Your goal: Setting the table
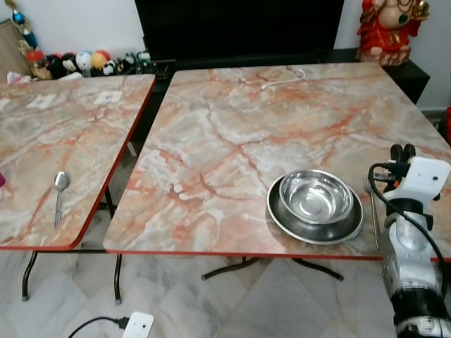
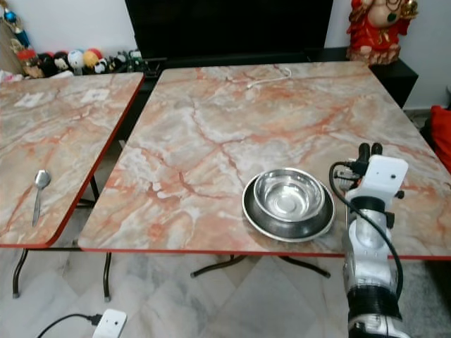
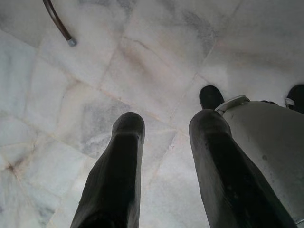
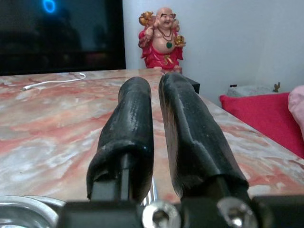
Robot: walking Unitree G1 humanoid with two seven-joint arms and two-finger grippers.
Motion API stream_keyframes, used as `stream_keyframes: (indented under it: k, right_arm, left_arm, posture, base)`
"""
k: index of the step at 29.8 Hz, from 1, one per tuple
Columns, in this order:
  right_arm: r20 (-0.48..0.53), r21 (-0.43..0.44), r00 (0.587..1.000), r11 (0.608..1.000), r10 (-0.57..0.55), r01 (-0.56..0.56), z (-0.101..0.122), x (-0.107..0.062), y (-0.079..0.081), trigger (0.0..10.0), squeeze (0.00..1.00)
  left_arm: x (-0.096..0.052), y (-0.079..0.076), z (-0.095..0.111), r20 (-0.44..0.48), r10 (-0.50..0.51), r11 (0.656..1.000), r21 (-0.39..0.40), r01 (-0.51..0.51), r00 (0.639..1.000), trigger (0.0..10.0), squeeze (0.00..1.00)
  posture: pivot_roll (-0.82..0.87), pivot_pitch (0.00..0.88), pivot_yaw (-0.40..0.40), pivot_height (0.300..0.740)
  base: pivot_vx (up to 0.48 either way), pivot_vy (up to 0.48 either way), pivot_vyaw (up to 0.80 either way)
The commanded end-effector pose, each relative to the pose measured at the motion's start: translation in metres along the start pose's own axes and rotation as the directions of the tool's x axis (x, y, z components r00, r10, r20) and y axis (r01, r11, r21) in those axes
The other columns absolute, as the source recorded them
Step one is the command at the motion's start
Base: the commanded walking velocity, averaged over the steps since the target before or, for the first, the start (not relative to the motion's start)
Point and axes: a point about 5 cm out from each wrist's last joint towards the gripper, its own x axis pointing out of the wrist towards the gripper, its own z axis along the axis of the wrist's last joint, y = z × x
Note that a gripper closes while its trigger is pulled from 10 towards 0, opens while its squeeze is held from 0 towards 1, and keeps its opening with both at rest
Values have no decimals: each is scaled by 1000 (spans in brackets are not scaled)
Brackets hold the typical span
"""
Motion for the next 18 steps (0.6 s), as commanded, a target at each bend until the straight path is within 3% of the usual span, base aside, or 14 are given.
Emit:
stream_keyframes:
  k: [1,6,18]
  right_arm:
    - [49,19,999,1000,18,-19,8,-1,9,10000,0]
    - [64,63,996,995,67,-71,10,-7,31,10000,0]
    - [64,100,989,986,131,-137,14,-11,56,10000,0]
  left_arm:
    - [-1,4,-6,-26,11,1000,-10,-11,1000,10000,0]
    - [-1,3,-7,-29,9,1000,-8,-9,1000,10000,0]
    - [-2,2,-9,-35,10,1000,-12,-11,999,10000,0]
  posture:
    - [-87,31,82,740]
    - [-87,28,76,740]
    - [-92,19,68,740]
  base:
    - [0,480,0]
    - [0,480,0]
    - [0,480,0]
